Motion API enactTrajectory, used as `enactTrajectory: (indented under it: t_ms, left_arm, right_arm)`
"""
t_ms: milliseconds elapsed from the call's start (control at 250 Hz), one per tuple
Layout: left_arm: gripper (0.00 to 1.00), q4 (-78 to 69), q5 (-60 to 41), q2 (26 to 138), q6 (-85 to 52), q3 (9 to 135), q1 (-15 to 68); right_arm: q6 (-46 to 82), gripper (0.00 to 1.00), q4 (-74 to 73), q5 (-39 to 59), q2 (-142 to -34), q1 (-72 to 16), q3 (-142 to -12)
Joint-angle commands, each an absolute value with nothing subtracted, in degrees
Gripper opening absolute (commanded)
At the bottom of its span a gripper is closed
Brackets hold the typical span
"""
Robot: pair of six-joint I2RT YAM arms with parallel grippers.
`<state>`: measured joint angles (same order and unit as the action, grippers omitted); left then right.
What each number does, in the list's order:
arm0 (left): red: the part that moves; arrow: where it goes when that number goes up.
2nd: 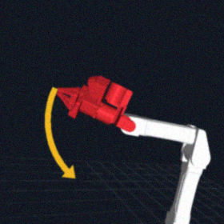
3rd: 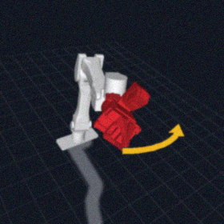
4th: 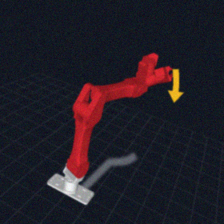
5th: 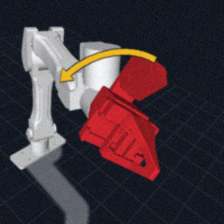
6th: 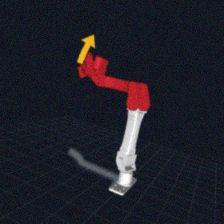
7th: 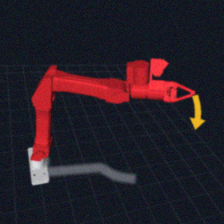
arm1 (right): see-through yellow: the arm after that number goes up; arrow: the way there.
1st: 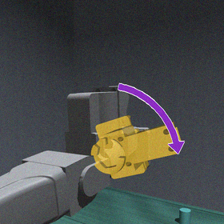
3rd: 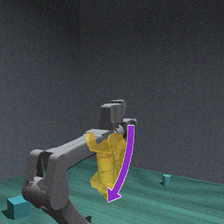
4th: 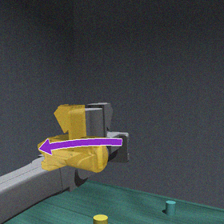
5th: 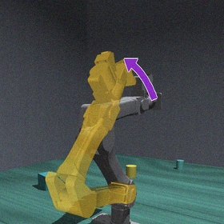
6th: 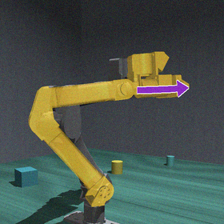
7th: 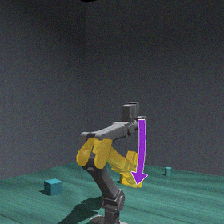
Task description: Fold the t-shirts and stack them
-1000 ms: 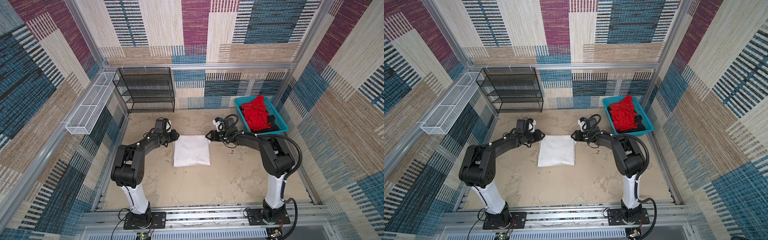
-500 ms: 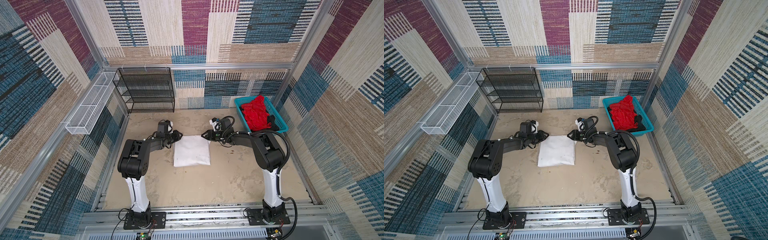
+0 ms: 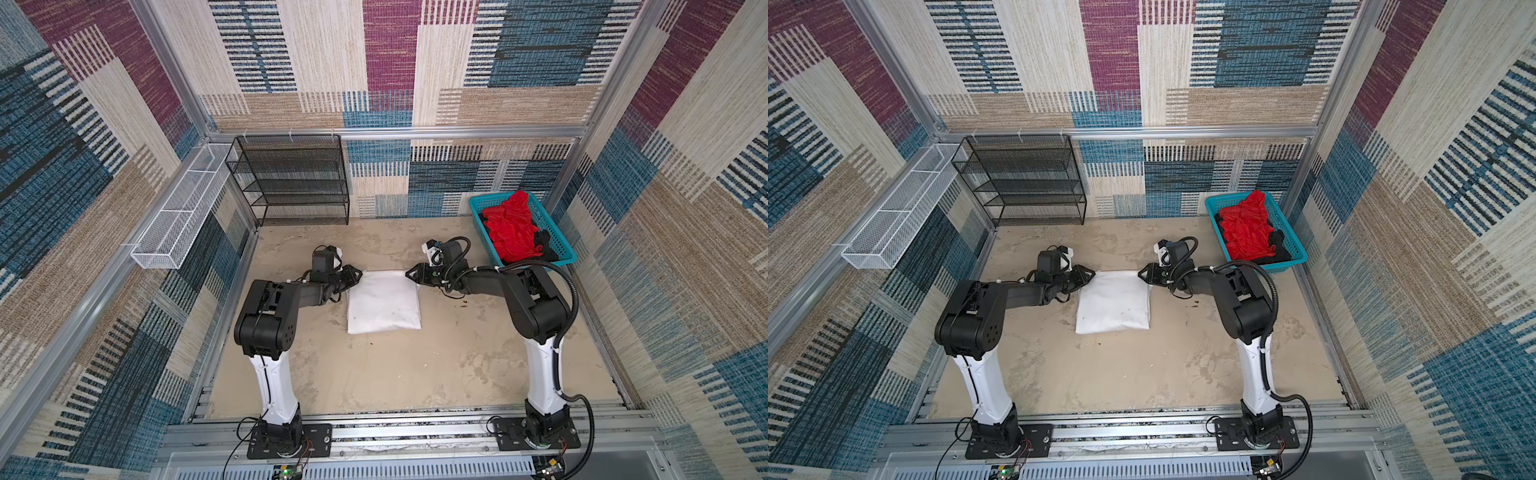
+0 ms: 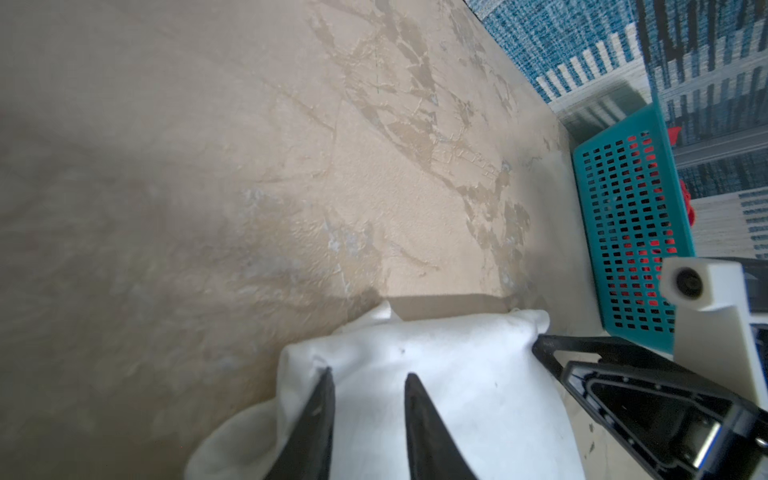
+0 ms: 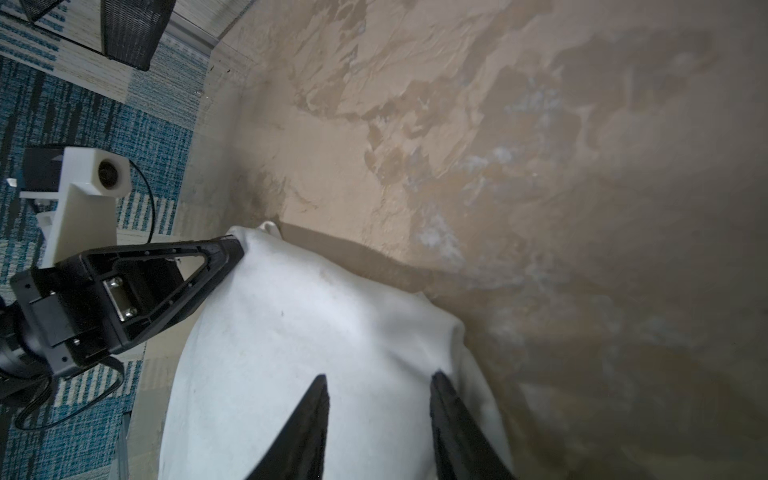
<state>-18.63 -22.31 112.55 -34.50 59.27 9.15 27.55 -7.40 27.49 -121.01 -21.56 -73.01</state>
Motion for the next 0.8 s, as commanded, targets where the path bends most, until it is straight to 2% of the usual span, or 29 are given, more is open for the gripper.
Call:
enactTrajectory:
  t_ms: [0,288,524,796]
  left_arm:
    - [0.31,-14.8,-20.5,110.1,-33.1,59.5,9.1]
    - [0.31,-17.1,-23.8,101.0,-38.0,52.0,12.1]
    - [0.31,-23.1,-21.9,101.9,-38.8,46.4,13.4]
    - [0.31,-24.9,-19.9,101.5,-37.1,41.0,11.6]
  right_arm:
    - [26.5,0.43,-4.0,24.3,-118.4,-21.5,-72.9]
    - [28.7,0.44,-5.4,27.5,-111.3,-25.3,-69.0]
    - [35.1,0.44,-15.2,30.7,-113.1,-26.8,-61.3]
    - [33.3,0.44,-13.3,26.7,-112.2,-25.4,-55.8]
